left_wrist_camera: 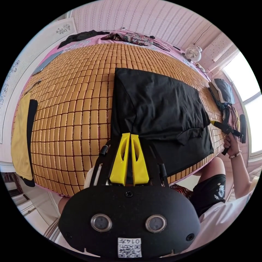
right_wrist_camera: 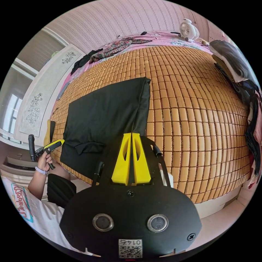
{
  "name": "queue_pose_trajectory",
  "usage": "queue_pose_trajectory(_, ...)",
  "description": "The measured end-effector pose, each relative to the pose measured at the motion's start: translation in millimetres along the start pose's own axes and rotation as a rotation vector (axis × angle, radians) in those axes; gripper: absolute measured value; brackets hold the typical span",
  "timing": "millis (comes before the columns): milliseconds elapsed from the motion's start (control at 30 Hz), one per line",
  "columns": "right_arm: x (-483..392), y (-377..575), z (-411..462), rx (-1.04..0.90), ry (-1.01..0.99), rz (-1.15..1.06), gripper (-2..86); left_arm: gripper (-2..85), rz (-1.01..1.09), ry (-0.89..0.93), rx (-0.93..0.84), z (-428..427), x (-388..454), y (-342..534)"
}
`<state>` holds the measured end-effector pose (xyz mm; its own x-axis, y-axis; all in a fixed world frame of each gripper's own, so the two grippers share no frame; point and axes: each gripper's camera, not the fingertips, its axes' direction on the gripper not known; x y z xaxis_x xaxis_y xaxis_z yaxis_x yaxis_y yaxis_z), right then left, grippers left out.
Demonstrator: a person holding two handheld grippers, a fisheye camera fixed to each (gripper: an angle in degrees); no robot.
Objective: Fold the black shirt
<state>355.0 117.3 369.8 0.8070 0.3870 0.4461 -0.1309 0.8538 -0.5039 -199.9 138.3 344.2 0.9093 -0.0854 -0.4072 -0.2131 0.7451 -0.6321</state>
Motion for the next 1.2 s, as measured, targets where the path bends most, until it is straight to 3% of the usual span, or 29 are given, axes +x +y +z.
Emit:
queue_pose_trajectory(233,3,-12,-18,0.003,-0.158,-0.013,-0.4,-1.0,0.062,0.043,0.011,-3,0,-1)
queue_pose_trajectory(733,14,-13,-66,0.101,-0.485,0.105,-0.3,-1.0,0.053,0.362,0.191,-67,-25,-6)
queue_pose_trajectory(967,3,12,-63,0.014,-0.397,0.096,-0.3,-1.0,0.044,0.396,0.121,-75,-43,16)
queue_pose_trajectory(1200,-14,36,18,-0.203,-0.167,0.101,0.2,-1.0,-0.072,0.293,-0.111,10,-55,49)
